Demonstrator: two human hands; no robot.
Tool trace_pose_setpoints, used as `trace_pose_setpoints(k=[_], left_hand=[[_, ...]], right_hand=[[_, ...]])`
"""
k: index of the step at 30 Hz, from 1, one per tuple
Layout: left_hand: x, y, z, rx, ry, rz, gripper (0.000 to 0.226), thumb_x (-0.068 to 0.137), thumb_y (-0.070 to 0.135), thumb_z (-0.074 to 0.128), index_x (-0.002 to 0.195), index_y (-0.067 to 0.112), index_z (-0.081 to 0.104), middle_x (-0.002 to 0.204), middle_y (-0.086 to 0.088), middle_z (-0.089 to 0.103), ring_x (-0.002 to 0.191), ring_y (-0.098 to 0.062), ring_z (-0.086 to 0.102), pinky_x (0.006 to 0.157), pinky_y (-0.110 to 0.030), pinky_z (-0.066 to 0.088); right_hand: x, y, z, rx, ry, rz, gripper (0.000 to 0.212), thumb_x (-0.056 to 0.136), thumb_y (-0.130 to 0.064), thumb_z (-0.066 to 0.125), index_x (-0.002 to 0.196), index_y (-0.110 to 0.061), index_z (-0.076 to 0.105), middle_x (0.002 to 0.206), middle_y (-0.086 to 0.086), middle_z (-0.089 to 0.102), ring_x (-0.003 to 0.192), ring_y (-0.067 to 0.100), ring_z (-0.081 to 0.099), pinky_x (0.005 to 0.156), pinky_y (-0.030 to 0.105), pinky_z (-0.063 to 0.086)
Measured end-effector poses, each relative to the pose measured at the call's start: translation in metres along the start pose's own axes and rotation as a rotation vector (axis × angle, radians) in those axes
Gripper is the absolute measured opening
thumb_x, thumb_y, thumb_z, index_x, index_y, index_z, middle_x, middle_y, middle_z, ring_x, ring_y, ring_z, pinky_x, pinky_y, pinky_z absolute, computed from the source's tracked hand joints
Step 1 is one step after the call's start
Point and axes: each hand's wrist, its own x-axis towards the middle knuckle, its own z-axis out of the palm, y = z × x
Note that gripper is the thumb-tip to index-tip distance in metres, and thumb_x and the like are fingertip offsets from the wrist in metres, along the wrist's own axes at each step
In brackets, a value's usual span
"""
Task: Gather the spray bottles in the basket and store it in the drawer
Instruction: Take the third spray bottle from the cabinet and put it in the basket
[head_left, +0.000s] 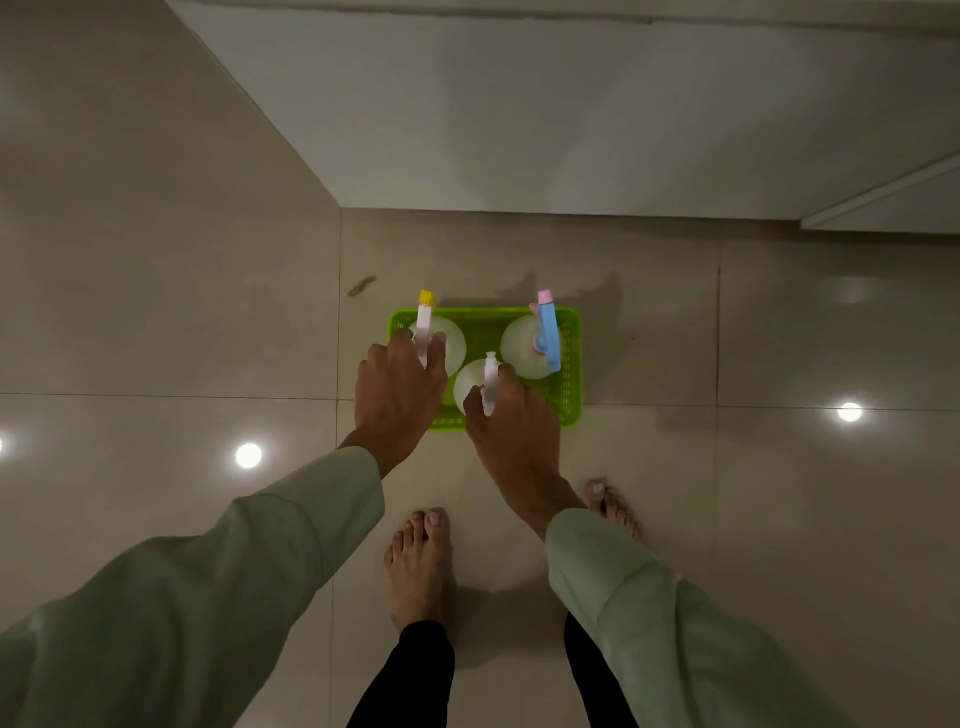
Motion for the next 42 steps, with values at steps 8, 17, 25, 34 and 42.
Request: trace_pose_setpoints(k=[8,17,25,34,42], left_hand=[[0.003,0.004,-0.003,0.016,0.046,0.081,0.046,0.098,0.044,0.044,0.126,0.008,0.053,0.107,-0.019,0.067,0.098,-0.039,0.057,0.079,-0.040,0.041],[0.011,0.011,0.002,0.109,0.081,0.040,0.038,0.100,0.034,0.044,0.107,0.000,0.061,0.102,-0.024,0.066,0.093,-0.041,0.056,0.071,-0.037,0.032],[0.013,0.008,0.005,0.152,0.103,0.080,0.040,0.101,0.035,0.043,0.098,0.000,0.062,0.098,-0.023,0.067,0.084,-0.039,0.054,0.069,-0.037,0.031],[0.012,-0.003,-0.008,-0.124,0.143,0.208,0.056,0.100,0.054,0.030,0.124,0.011,0.056,0.102,-0.014,0.073,0.092,-0.034,0.067,0.076,-0.038,0.050],[0.018,-0.057,0.019,-0.352,0.009,-0.126,0.054,0.103,0.042,0.033,0.147,0.011,0.034,0.146,-0.016,0.048,0.133,-0.032,0.046,0.109,-0.050,0.039]], right_hand=[[0.020,0.016,-0.034,0.057,0.372,0.023,0.049,0.094,-0.054,0.055,0.119,-0.012,0.061,0.105,0.005,0.066,0.093,0.025,0.063,0.070,0.037,0.053],[0.057,0.035,-0.029,-0.163,0.164,0.061,0.028,0.100,-0.030,0.050,0.107,-0.006,0.062,0.082,0.017,0.067,0.076,0.037,0.064,0.061,0.034,0.034],[0.057,0.038,-0.028,-0.150,0.178,0.050,0.030,0.101,-0.031,0.049,0.103,-0.004,0.062,0.079,0.018,0.065,0.074,0.036,0.062,0.062,0.033,0.033],[0.045,0.054,-0.045,0.026,0.327,0.100,0.056,0.096,-0.062,0.040,0.126,-0.019,0.059,0.095,0.005,0.072,0.090,0.027,0.065,0.072,0.032,0.044],[0.036,0.120,-0.008,0.510,0.020,0.402,0.060,0.097,-0.021,0.060,0.152,-0.018,0.036,0.149,0.010,0.048,0.136,0.028,0.044,0.113,0.051,0.039]])
